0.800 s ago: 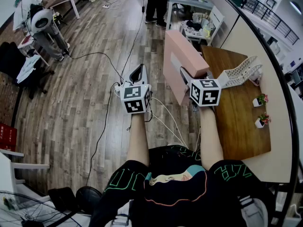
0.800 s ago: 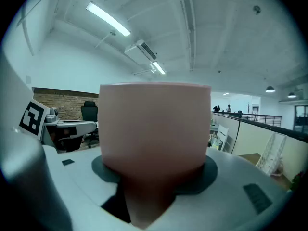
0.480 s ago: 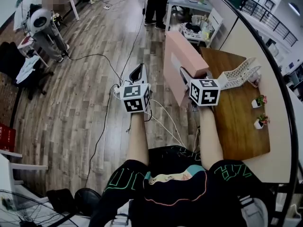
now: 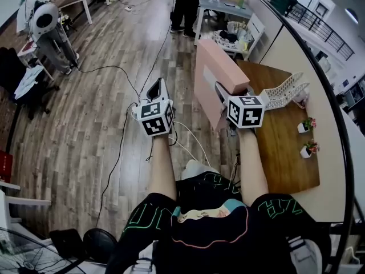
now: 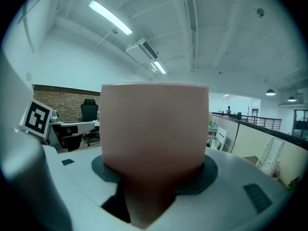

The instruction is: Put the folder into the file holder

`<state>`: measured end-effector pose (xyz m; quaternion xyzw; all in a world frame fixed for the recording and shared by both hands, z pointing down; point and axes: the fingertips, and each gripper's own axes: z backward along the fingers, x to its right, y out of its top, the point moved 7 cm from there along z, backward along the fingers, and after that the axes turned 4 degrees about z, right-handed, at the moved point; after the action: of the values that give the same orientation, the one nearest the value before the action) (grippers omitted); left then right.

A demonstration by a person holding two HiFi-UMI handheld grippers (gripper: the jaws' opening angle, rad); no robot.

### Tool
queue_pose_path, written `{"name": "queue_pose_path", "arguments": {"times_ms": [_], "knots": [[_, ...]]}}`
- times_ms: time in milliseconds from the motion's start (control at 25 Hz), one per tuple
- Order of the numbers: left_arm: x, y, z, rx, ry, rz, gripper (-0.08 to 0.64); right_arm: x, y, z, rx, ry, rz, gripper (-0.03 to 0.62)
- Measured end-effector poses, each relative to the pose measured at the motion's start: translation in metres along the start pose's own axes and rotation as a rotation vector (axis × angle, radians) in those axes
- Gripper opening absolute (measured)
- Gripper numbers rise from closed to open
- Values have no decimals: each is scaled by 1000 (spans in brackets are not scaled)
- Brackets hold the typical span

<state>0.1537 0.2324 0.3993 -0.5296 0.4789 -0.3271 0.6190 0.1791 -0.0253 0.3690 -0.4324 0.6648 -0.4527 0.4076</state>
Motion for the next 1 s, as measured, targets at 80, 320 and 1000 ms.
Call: {"name": "queue_pose_path", "arguments": {"times_ms": [80,320,1000], "knots": [[7,-1,-6,8,-17,-15,-3,4,0,-2,9,-2,-10,275],[2,5,-29,1,-36,-50,-3,19,5,-27,10,-14,-41,275],[-24,-10,-226,-96,-29,-85,-3,124,9,-203,11,-2,-178,275]]}}
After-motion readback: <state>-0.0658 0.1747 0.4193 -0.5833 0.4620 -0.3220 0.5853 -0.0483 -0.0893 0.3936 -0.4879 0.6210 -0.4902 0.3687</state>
